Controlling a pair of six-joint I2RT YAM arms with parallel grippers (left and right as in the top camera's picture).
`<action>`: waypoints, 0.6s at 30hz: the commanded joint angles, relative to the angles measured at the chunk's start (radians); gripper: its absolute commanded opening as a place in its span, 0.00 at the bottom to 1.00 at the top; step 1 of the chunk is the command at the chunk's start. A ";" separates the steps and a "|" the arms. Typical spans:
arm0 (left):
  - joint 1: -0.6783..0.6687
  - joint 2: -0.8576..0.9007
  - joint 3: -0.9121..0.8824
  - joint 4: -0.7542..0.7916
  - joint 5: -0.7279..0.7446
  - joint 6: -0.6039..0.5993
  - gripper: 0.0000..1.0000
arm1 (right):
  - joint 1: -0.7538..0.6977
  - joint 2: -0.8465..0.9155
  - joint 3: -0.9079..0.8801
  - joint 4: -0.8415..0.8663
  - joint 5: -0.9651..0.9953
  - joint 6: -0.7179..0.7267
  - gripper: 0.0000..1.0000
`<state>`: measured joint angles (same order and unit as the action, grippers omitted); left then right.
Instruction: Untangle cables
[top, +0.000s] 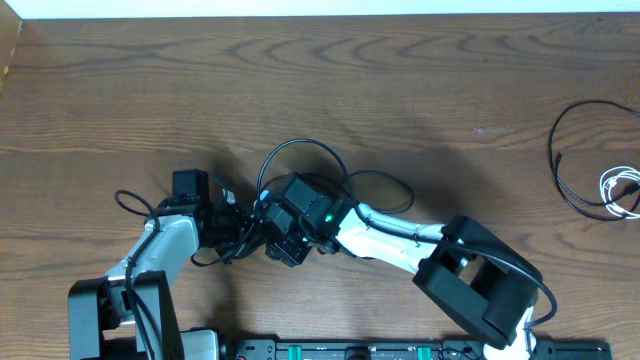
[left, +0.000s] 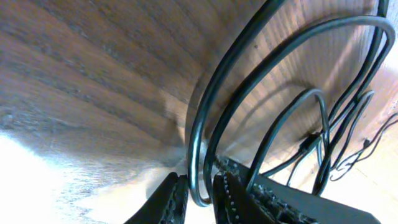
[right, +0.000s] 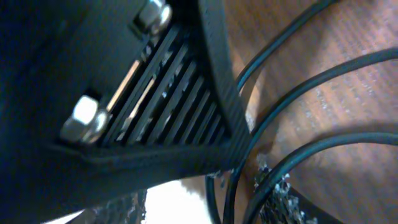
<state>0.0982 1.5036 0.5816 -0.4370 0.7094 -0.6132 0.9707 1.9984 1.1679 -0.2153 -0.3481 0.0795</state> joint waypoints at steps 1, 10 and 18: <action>-0.005 0.006 0.005 0.010 0.069 -0.016 0.21 | 0.048 0.029 -0.006 -0.014 0.053 -0.063 0.53; -0.005 0.006 0.005 0.011 0.140 -0.017 0.21 | 0.048 0.029 -0.006 -0.032 0.066 -0.063 0.39; -0.005 0.006 0.005 0.042 0.223 -0.025 0.20 | 0.047 0.029 -0.006 -0.029 0.065 -0.042 0.15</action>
<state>0.1028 1.5173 0.5652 -0.4133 0.7948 -0.6289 0.9798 1.9980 1.1709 -0.2291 -0.2680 0.0723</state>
